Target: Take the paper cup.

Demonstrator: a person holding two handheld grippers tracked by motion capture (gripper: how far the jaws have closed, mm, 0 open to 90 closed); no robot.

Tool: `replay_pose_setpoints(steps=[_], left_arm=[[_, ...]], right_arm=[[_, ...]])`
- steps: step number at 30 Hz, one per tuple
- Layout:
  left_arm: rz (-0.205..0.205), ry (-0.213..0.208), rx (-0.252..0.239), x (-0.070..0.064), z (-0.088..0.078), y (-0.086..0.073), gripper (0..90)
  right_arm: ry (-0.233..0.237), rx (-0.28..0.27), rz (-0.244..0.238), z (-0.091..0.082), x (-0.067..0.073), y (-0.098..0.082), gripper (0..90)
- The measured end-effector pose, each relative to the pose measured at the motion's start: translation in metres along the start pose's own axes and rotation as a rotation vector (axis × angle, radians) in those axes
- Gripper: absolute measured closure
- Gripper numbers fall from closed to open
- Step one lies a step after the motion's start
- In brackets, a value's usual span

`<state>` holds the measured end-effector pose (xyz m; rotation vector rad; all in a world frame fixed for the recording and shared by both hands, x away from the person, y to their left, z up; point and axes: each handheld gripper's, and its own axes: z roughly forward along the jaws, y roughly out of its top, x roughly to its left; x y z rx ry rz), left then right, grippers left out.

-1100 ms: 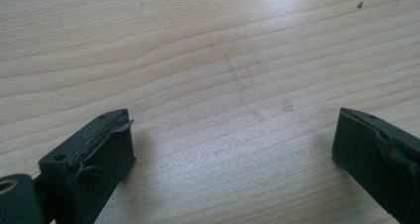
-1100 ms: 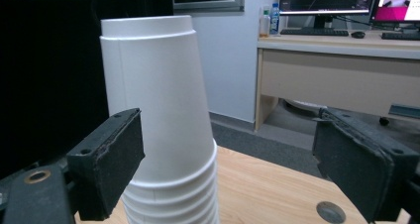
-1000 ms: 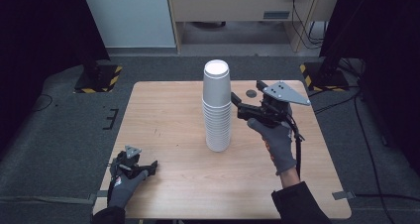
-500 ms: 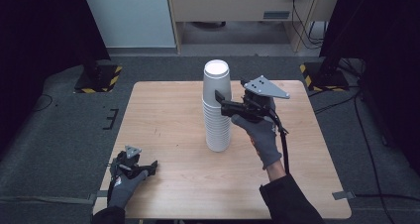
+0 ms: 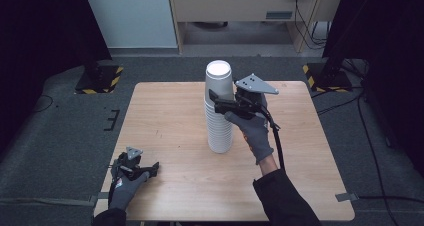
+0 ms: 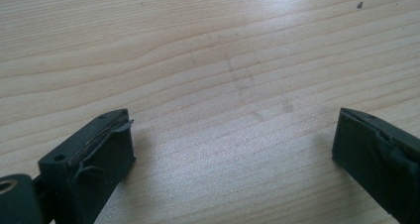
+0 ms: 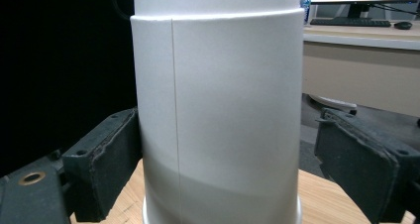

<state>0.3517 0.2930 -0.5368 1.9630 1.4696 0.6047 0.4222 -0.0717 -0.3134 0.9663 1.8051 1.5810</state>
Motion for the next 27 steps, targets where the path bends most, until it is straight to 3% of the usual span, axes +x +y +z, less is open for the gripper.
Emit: replay_pose_setpoints(steps=[15,27], left_arm=[[0.000,-0.001,0.000,0.000,0.000,0.000,1.6],[0.001,-0.001,0.001,0.000,0.000,0.000,1.6]], right_arm=[[0.010,0.037,-0.003,0.021,0.001,-0.005,11.6],[0.023,0.020,0.002,0.019,0.000,-0.003,14.3]])
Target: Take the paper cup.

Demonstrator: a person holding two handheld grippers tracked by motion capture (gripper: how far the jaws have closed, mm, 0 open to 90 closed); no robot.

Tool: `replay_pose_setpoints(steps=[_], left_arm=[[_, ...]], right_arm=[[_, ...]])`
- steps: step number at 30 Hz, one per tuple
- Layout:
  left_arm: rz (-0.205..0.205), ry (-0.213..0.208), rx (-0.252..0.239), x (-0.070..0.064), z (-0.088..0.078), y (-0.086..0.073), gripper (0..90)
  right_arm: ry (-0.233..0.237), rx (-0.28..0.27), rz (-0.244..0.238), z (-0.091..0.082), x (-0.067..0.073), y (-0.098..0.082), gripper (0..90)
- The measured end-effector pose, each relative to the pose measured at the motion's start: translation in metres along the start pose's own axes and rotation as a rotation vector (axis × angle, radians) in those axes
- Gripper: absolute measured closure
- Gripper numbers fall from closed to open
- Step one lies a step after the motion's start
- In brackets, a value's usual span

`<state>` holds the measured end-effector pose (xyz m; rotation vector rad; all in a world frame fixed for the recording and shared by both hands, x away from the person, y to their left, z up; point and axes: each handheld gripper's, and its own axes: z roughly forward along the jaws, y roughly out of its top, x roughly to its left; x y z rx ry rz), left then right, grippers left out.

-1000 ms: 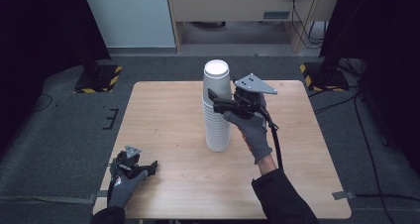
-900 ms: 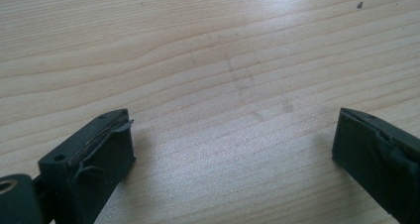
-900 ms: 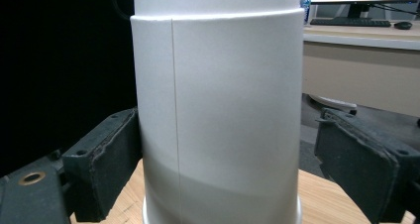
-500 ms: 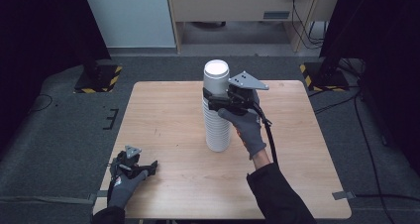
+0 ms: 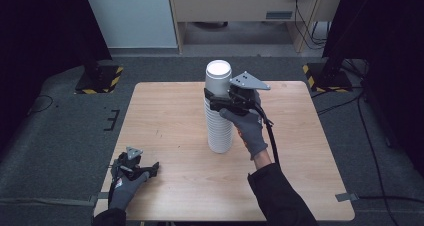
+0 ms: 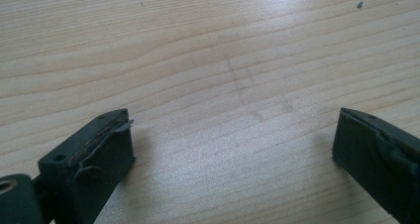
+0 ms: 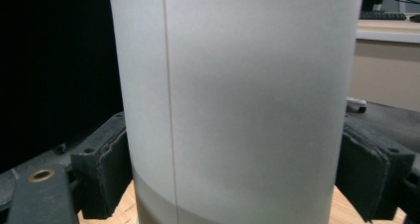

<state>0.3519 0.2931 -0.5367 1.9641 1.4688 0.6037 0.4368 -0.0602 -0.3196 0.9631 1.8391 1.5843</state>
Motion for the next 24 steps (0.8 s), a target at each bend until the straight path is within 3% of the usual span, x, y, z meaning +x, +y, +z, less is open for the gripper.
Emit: replay_pose_setpoints(steps=[4,16,24], left_arm=[[0.000,0.000,0.000,0.000,0.000,0.000,1.6],[0.000,-0.001,0.000,0.000,0.000,0.000,1.6],[0.001,-0.001,0.000,0.000,0.000,0.000,1.6]], right_arm=[[0.008,-0.037,0.020,-0.002,0.000,0.004,14.6],[0.013,-0.081,0.001,-0.008,0.002,0.029,14.8],[0.016,-0.117,0.018,-0.012,0.002,0.043,14.9]])
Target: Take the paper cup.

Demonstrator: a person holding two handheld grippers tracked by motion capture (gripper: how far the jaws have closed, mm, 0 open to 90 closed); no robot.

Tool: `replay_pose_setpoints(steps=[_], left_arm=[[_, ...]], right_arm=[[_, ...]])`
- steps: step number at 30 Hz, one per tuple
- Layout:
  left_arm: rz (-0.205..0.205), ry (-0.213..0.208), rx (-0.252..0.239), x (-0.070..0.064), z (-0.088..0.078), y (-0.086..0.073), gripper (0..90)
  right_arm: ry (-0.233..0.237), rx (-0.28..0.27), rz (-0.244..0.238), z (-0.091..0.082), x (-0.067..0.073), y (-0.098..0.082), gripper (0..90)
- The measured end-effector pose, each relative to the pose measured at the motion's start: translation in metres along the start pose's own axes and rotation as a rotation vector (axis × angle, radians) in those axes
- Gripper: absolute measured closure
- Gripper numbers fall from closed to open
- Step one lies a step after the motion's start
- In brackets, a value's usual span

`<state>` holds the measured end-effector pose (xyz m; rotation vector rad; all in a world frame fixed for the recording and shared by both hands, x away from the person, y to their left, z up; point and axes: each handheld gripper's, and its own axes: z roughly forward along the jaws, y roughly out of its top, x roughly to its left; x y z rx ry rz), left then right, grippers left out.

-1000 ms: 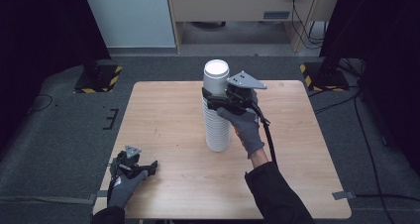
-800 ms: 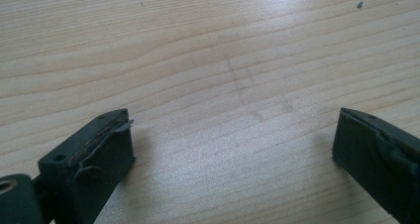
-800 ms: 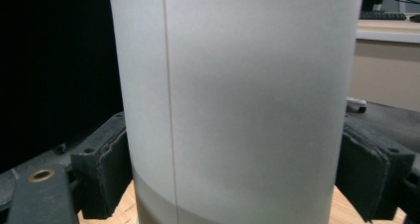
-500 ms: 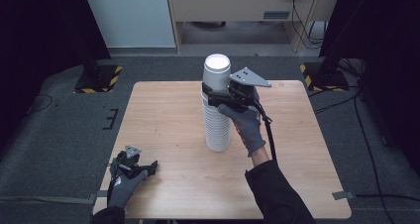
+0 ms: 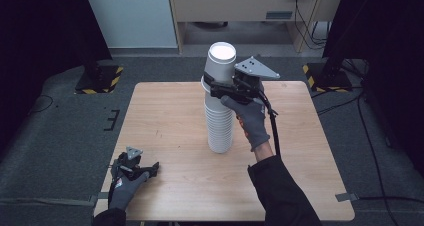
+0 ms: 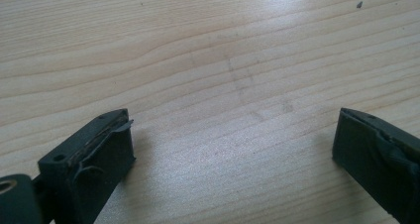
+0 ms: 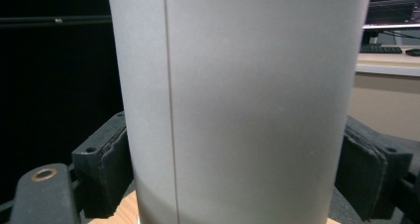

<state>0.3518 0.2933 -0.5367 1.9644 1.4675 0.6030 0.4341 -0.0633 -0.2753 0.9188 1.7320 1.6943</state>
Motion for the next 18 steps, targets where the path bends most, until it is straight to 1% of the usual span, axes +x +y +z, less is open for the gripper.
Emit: replay_pose_setpoints(steps=[6,10,14,18], left_arm=[[0.001,-0.001,0.000,0.000,0.000,0.000,1.6],[0.001,-0.001,0.000,0.000,0.000,0.000,1.6],[0.001,-0.001,0.000,0.000,0.000,0.000,1.6],[0.001,-0.001,0.000,0.000,0.000,0.000,1.6]], right_arm=[[-0.001,-0.017,0.013,-0.001,-0.001,0.007,14.9],[-0.001,-0.038,0.018,-0.003,-0.002,0.012,14.9],[0.004,-0.060,0.042,-0.006,-0.004,0.016,14.9],[0.003,-0.088,0.053,-0.010,-0.006,0.021,14.9]])
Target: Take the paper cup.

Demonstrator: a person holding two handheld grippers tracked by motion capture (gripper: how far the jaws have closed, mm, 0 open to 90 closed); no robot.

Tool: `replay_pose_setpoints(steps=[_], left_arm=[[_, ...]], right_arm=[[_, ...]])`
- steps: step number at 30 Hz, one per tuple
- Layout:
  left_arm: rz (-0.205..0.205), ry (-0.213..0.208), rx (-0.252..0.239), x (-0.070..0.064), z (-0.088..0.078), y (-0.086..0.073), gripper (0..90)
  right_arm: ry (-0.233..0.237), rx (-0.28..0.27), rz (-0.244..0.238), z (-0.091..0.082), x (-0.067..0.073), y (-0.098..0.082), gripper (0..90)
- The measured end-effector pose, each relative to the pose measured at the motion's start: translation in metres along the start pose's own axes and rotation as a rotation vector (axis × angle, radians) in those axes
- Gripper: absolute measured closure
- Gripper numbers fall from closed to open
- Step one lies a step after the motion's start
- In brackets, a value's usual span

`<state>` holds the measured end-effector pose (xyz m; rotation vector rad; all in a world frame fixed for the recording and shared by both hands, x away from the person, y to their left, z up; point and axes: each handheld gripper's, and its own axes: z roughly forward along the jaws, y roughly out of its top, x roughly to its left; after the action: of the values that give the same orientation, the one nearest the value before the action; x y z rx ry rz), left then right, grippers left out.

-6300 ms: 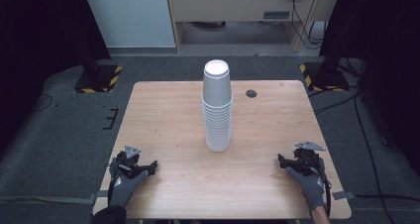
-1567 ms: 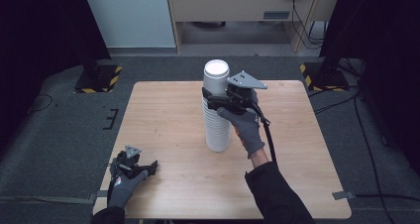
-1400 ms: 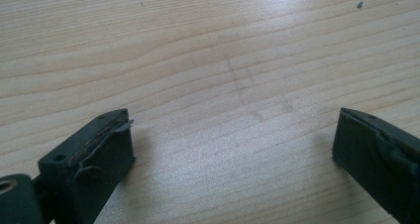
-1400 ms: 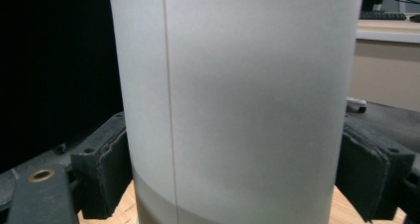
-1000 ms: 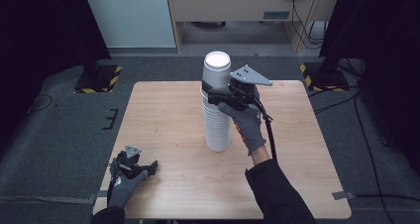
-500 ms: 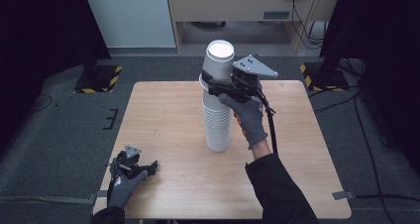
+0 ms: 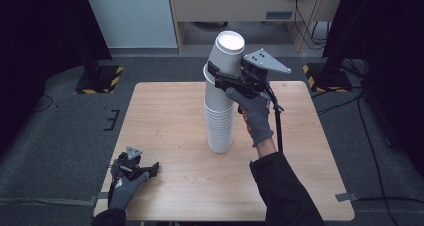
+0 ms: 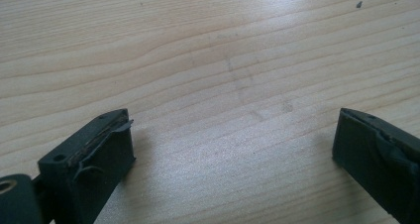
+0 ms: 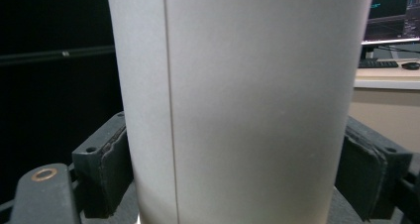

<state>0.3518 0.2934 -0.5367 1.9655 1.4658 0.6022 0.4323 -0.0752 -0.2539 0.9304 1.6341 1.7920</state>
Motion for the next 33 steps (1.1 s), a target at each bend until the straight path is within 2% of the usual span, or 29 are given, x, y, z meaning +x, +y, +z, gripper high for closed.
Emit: replay_pose_setpoints(steps=[12,17,25,33], left_arm=[[-0.001,0.000,0.000,0.000,0.000,0.000,1.6],[0.000,0.000,0.000,0.000,0.000,0.000,1.6],[0.000,0.000,0.000,0.000,0.000,0.000,1.6],[0.000,0.000,0.000,0.000,0.000,0.000,1.6]], right_arm=[[-0.001,-0.037,0.002,-0.013,-0.003,0.015,14.9],[-0.014,-0.048,0.007,-0.027,-0.009,0.019,14.9],[-0.040,-0.054,0.024,-0.054,-0.020,0.015,14.8],[-0.066,-0.040,0.035,-0.080,-0.033,0.000,14.8]])
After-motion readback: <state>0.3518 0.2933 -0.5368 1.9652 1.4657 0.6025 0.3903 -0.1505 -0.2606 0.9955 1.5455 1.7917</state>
